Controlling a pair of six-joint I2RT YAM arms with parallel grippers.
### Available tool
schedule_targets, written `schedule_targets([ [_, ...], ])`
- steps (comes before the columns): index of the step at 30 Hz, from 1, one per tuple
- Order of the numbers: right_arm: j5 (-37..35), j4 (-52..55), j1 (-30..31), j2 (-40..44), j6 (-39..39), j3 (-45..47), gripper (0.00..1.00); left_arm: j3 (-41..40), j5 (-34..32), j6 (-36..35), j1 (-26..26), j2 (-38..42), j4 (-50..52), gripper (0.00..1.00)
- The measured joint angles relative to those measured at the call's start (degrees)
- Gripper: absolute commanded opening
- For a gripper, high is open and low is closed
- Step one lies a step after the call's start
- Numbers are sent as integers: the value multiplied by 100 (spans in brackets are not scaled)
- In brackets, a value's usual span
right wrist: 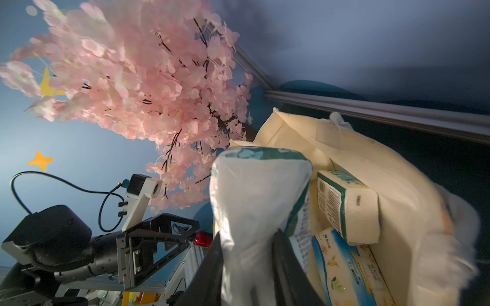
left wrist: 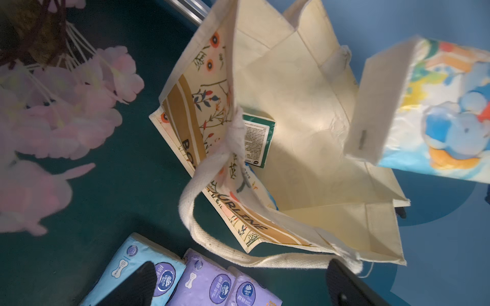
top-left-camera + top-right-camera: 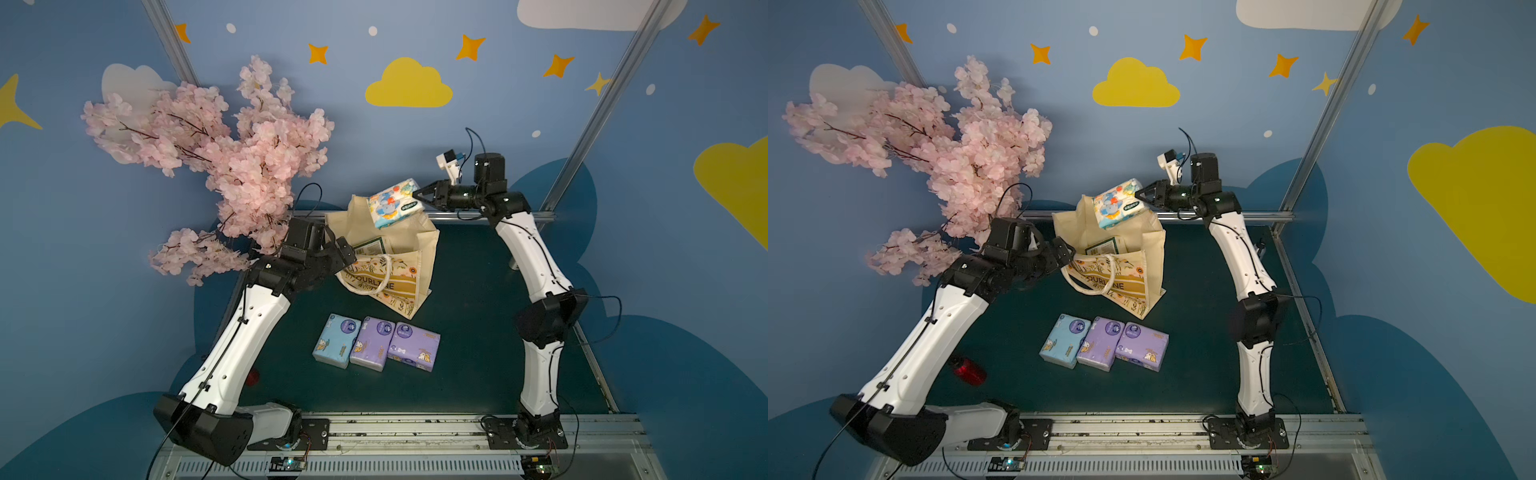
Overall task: Put tissues into the canvas bag
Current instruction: Place the pack of facial tissues in the canvas bag.
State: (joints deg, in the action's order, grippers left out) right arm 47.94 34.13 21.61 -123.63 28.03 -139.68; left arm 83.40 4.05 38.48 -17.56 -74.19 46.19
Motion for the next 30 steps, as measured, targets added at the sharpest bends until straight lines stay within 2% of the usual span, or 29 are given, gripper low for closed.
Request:
schedule_targets([
  [3, -94, 319, 199, -516, -225, -437, 31, -87, 48, 48, 92, 83, -11, 100],
  [9, -544, 964, 555, -927, -758, -485, 34, -114, 186, 103, 181, 162, -63, 100],
  [12, -739, 1237, 721, -997, -1010, -487, 43, -114, 249, 103, 199, 133, -63, 100],
  [14, -872, 1405, 804, -999, -1161, -487, 57, -114, 295, 101, 221, 111, -68, 100],
  [17, -1075, 1565, 894, -999, -1351, -566, 71, -114, 323, 103, 236, 79, -76, 100],
  [30, -1714, 1884, 935, -737, -1676, -581, 75, -111, 326, 105, 107, 81, -142, 100],
])
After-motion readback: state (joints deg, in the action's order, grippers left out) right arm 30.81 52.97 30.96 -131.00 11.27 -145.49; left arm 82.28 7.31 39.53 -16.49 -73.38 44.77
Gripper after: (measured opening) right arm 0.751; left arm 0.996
